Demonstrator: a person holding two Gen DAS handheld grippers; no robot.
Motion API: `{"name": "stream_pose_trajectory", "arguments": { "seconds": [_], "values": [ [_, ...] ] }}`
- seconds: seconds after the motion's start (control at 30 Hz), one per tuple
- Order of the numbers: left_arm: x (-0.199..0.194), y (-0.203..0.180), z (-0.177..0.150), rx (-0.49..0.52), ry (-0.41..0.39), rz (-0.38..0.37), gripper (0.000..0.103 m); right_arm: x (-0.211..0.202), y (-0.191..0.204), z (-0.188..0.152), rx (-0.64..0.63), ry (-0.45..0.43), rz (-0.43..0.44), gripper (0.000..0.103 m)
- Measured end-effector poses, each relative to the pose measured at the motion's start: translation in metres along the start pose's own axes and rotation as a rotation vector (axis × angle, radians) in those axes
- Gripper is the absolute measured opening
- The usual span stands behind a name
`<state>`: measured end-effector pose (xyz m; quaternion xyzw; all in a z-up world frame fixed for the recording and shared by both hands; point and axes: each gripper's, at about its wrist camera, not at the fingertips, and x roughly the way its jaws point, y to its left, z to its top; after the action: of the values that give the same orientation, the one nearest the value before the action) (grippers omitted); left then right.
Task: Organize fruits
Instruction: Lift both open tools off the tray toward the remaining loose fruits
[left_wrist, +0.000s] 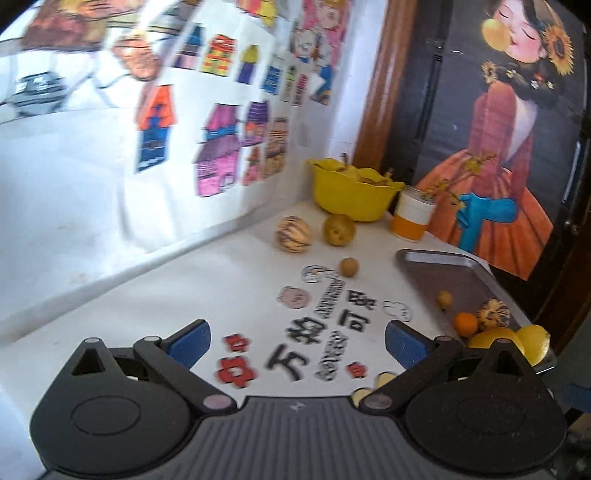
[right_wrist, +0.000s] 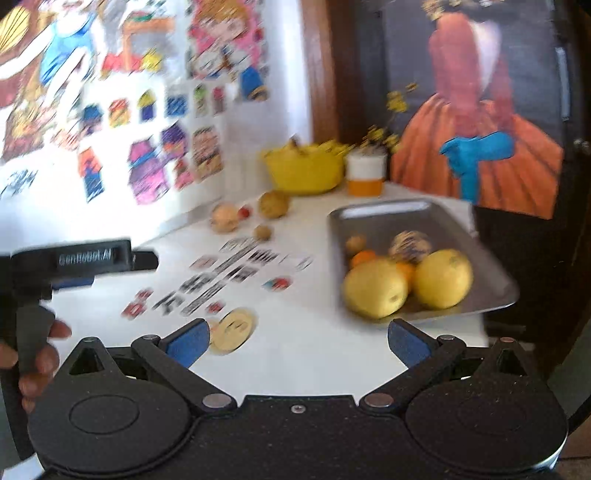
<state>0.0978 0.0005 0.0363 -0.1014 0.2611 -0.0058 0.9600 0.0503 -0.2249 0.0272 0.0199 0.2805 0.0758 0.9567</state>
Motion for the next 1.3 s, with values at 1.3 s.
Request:
{"name": "stream_pose_trajectory", "arguments": {
  "seconds": [1.3],
  "values": [
    [0.073, 0.011, 0.099, 0.082, -0.007, -0.076, 0.103, 0.072, 0.028, 0.141, -0.421, -0.002, 0.171, 0.102]
  ]
}}
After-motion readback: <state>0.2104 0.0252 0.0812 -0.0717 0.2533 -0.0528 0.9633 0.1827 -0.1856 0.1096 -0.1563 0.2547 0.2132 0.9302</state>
